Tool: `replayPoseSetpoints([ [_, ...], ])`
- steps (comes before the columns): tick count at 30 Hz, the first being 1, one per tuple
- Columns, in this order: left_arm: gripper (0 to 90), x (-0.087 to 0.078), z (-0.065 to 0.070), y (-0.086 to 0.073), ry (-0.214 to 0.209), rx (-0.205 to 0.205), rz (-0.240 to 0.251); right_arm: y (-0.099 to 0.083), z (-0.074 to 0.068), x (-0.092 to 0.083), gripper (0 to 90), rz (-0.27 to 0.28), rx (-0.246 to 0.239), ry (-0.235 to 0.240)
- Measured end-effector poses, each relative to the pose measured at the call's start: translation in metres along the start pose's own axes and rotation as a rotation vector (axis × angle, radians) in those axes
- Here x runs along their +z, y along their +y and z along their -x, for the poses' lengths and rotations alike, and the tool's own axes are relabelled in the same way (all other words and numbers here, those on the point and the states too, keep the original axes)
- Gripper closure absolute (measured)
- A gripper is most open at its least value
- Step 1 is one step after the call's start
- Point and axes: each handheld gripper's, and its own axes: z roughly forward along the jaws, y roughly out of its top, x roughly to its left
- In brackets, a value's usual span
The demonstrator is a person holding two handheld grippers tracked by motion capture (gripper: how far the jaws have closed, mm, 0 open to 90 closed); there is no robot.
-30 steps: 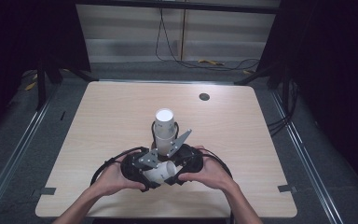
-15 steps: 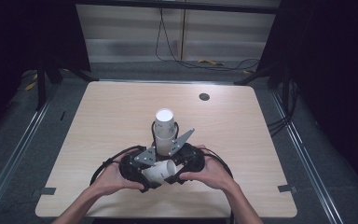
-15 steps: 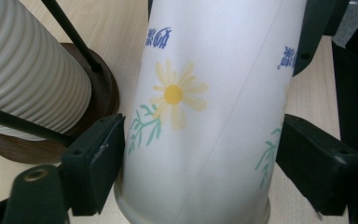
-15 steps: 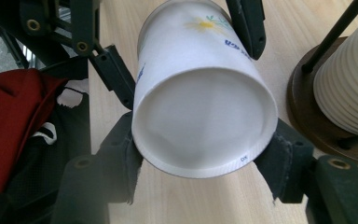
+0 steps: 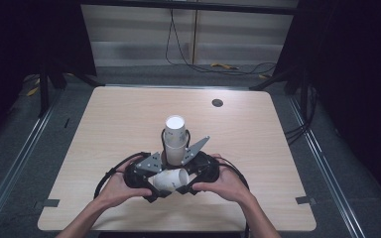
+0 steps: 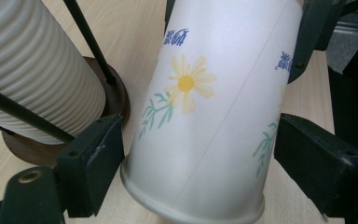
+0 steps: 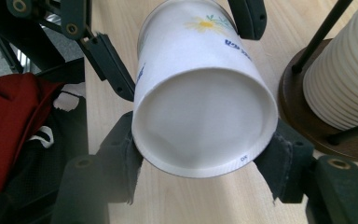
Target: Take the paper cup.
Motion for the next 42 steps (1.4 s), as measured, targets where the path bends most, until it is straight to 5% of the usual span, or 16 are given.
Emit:
replayPoseSetpoints([
  [24, 15.8, -0.023, -0.007, -0.007, 0.035, -0.09, 0.206, -0.01, 0.003, -0.008, 38.2, 0.044, 0.041, -0.038],
  [34, 15.9, -0.028, -0.009, -0.012, 0.063, -0.109, 0.233, -0.015, 0.006, -0.011, 38.1, 0.067, 0.067, -0.06],
  [42, 15.9, -0.034, -0.013, -0.015, 0.073, -0.148, 0.312, -0.018, 0.008, -0.016, 38.2, 0.122, 0.074, -0.058],
])
